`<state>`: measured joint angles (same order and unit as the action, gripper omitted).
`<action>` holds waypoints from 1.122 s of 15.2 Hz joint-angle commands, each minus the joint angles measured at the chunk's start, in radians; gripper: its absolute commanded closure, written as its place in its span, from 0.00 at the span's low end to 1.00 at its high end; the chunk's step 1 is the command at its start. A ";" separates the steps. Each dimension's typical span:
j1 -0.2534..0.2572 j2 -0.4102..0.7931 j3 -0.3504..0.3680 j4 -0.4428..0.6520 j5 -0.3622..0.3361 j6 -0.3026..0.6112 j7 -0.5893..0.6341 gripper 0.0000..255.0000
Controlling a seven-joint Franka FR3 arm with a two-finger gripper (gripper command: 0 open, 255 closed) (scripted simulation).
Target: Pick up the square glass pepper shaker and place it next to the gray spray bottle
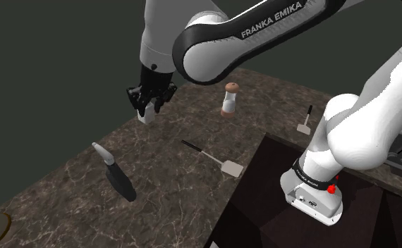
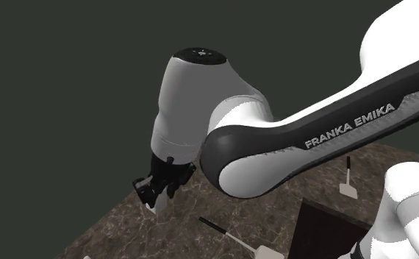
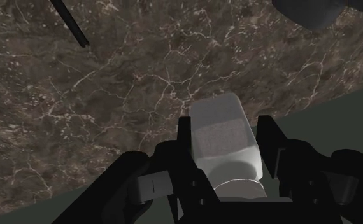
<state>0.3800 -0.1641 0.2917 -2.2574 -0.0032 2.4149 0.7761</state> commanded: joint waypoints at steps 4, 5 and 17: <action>-0.002 0.028 0.005 -0.040 -0.014 0.068 0.012 1.00; -0.003 0.035 0.006 -0.048 -0.017 0.081 0.015 1.00; -0.012 0.133 0.014 -0.119 -0.083 0.246 0.069 1.00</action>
<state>0.3683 -0.0400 0.3045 -2.3726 -0.0784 2.6479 0.8365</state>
